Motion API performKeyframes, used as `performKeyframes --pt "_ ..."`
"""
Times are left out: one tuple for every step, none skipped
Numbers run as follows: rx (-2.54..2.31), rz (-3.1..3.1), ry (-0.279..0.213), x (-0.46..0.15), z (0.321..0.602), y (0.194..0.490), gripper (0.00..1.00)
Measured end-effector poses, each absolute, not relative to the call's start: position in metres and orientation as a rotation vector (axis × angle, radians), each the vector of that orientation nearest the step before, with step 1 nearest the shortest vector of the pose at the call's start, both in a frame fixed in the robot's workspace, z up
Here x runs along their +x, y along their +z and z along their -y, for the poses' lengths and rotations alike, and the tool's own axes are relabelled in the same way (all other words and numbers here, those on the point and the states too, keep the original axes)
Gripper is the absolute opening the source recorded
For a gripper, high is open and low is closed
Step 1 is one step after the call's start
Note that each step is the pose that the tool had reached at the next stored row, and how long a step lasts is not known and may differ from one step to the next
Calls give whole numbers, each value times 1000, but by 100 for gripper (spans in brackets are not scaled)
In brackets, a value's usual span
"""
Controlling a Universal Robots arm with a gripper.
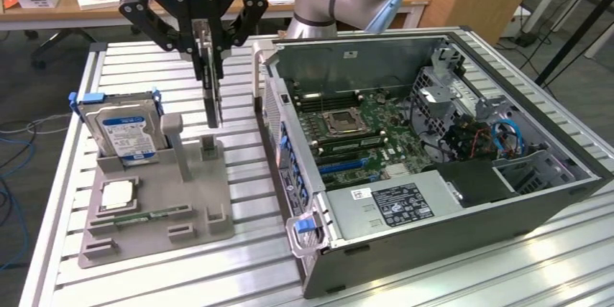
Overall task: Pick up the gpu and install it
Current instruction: 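Pick up the gpu and move the gpu toward the slot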
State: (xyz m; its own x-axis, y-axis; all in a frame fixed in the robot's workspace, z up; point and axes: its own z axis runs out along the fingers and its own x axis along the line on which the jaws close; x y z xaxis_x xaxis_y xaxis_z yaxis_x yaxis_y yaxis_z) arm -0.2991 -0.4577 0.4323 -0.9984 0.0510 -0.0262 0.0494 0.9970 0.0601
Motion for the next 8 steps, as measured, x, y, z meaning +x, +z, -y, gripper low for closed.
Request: performKeyframes --pt "78 -3112 93 -298 458 432 26" --pt "78 -3112 93 -297 458 432 26" --pt "78 -3112 93 -297 458 432 26" --pt "78 -3112 93 -296 458 432 26" --pt "78 -3112 93 -295 458 432 26" --pt "78 -3112 92 -294 458 432 26" --pt "78 -3112 93 -293 458 432 26" --pt "78 -3112 93 -293 458 432 26"
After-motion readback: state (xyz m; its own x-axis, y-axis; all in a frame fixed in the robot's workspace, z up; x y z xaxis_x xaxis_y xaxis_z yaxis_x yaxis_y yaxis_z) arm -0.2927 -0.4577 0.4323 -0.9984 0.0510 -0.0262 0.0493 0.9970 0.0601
